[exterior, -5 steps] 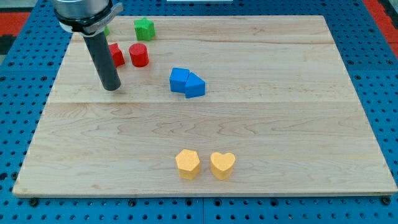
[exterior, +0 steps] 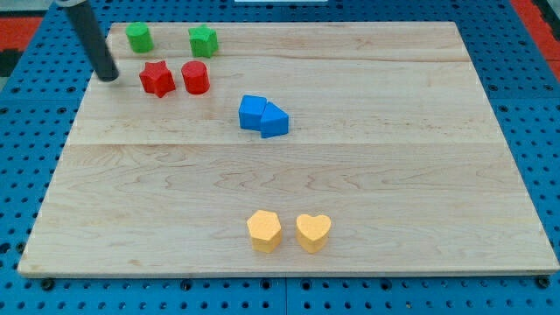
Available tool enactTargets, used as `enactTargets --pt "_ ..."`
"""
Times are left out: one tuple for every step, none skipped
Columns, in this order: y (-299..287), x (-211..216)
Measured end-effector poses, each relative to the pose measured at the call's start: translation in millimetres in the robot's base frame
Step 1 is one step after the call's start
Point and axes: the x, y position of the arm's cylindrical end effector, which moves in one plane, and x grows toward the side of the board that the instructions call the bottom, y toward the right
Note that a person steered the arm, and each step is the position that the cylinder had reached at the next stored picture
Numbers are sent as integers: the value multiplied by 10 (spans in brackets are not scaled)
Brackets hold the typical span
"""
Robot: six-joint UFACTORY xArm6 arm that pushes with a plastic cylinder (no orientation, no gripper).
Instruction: Push the red circle towards the blue blocks
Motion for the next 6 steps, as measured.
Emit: enactTargets --pt "10 -153" --pt "608 -70" --pt "656 -14" --pt "1296 -2" --pt "1307 22" --pt "1065 278"
